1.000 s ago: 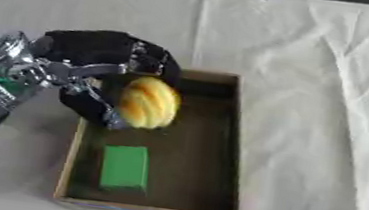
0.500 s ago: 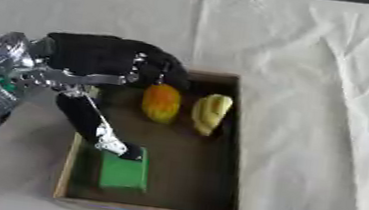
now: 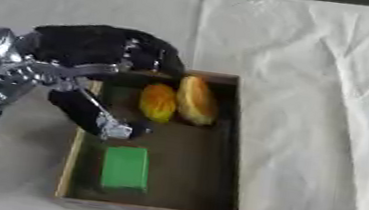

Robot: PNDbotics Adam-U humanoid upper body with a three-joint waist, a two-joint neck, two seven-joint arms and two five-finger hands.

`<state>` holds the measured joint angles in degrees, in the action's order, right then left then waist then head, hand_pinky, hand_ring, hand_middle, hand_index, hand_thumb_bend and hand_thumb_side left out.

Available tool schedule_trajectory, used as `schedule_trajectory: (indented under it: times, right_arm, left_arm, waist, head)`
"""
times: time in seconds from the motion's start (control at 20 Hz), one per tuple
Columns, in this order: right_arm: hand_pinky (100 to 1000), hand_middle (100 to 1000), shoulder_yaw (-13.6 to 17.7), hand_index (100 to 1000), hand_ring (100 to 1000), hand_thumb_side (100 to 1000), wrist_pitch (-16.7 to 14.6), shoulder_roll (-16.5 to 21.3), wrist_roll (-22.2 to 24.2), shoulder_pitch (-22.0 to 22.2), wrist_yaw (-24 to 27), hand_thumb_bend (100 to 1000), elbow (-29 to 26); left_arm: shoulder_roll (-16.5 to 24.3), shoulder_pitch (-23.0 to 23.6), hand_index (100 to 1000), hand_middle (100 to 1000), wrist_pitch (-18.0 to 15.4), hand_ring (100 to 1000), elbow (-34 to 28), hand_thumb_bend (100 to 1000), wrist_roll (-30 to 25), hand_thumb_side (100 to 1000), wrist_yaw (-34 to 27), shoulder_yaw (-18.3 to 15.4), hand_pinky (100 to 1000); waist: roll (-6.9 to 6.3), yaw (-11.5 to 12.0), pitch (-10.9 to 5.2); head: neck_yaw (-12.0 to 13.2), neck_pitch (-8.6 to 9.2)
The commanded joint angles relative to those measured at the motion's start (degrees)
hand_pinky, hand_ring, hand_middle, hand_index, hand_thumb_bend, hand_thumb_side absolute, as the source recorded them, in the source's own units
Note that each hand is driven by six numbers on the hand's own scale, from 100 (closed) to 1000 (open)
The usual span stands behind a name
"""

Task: Pick up objects on the table and place them in the box.

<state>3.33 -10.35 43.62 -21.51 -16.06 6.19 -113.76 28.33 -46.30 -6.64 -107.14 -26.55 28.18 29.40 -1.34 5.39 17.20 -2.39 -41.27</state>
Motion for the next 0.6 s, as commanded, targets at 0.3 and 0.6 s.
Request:
schedule_trajectory:
  times: [0.3, 0.6]
  right_arm:
    - [879, 700, 1.74, 758, 774, 465, -2.93, 1.75, -1.18, -0.57, -1.62, 100, -0.84]
    - [879, 702, 2.14, 759, 775, 448, -4.05, 0.87, -2.09, -0.3, -2.9, 100, -0.84]
  left_arm:
    - [9.75, 14.5, 826, 766, 1.73, 825, -7.42, 100, 30.29, 495, -16.56, -23.69, 822]
    - [9.14, 21.95, 823, 759, -0.83, 811, -7.45, 100, 45.19, 534, -20.33, -35.29, 811]
  waist:
    - [0.15, 0.89, -0.62]
    - [1.67, 1.49, 0.04]
  head:
    - [-1.61, 0.83]
    - [-2.05, 1.4]
